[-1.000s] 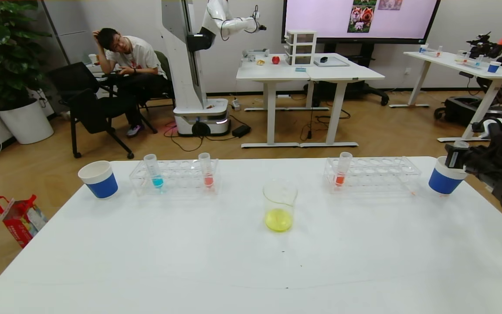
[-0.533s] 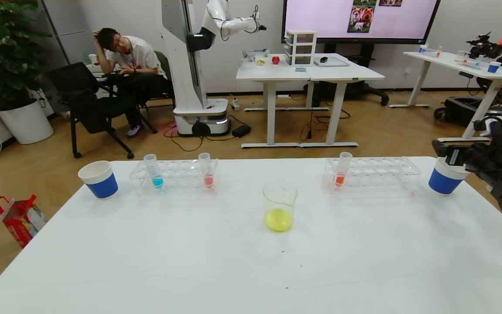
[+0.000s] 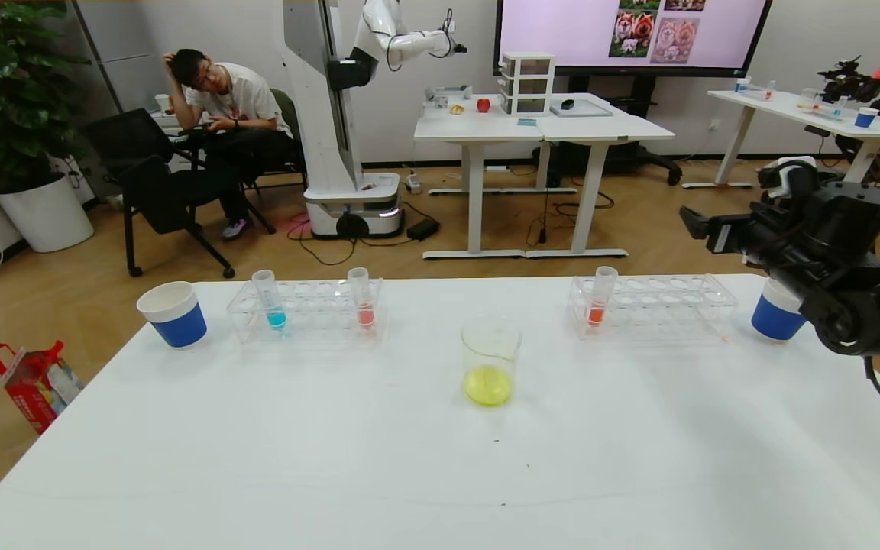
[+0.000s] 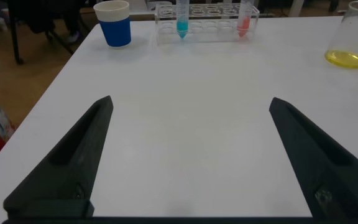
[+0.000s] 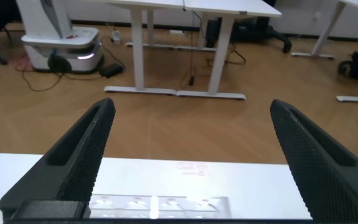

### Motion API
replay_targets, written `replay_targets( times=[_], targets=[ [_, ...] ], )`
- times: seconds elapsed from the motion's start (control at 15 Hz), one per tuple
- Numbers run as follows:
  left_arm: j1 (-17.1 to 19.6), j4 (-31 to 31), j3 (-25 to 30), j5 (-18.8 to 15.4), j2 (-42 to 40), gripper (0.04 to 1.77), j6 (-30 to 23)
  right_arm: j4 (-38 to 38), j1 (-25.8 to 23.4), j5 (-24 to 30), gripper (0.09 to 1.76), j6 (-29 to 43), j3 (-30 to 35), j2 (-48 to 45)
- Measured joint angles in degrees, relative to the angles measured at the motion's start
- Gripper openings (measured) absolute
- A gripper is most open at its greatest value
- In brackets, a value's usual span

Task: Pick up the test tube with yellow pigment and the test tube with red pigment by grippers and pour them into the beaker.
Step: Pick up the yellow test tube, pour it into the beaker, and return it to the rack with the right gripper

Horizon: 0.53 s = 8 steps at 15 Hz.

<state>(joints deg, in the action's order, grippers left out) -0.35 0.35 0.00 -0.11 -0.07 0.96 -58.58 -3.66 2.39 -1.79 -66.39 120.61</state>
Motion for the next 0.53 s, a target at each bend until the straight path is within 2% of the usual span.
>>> replay_targets(
  times=[0.2,0.53],
  targets=[
    [0.0,-0.02,0.0,0.0,0.0,1.75,0.0,0.11,7.12,-3.49,1.74,-0.07,1.62,-4.3],
    [0.0,-0.02,0.0,0.01,0.0,1.75,0.0,1.02,8.5,-3.99,1.74,-0.32,6.61,-17.66]
  ],
)
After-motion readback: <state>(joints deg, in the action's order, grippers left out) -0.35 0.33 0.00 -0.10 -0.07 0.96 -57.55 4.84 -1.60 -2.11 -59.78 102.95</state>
